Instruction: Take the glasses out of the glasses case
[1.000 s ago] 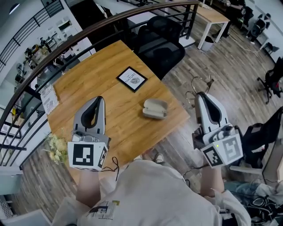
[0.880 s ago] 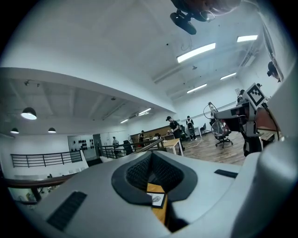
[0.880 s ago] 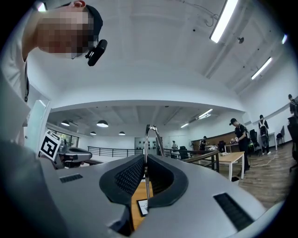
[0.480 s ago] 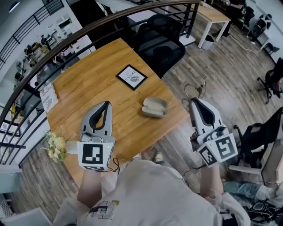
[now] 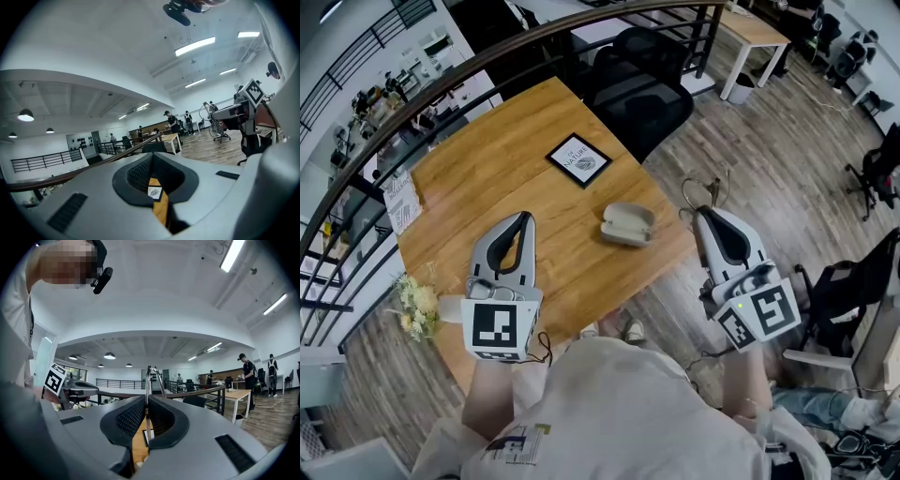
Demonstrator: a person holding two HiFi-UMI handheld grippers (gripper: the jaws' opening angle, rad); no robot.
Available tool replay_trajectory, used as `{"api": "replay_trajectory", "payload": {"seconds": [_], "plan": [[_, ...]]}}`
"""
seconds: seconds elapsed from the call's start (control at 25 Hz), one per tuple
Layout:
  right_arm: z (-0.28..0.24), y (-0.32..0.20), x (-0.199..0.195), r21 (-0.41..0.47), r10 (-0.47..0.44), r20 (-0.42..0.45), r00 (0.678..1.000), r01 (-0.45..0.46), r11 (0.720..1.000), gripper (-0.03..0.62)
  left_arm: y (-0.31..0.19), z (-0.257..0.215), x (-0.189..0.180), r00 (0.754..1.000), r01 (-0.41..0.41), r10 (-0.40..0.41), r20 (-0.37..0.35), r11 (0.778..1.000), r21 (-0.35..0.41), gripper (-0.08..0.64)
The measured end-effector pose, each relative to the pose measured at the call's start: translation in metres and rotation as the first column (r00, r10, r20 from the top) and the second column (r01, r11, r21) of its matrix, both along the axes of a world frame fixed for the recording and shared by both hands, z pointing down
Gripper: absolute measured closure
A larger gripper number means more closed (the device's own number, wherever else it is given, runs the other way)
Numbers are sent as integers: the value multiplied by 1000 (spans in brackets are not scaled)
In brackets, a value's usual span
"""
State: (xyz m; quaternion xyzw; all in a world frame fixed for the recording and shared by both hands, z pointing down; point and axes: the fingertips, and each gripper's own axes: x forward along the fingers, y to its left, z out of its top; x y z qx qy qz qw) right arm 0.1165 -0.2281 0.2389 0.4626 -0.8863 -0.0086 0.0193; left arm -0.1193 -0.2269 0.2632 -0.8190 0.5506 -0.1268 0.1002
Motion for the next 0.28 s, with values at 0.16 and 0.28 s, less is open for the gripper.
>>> {"api": "replay_trajectory", "payload": {"seconds": [0.16, 0.28], "plan": [[-1, 1, -3, 7, -2, -8, 1000, 2, 1000, 549, 1, 3, -5, 1000, 2, -2, -4, 1000, 5, 543], [-1, 0, -5, 8, 0, -16, 1000, 0, 1000, 549, 0, 2, -7, 1000, 0, 0, -7, 1000, 4, 543]]}}
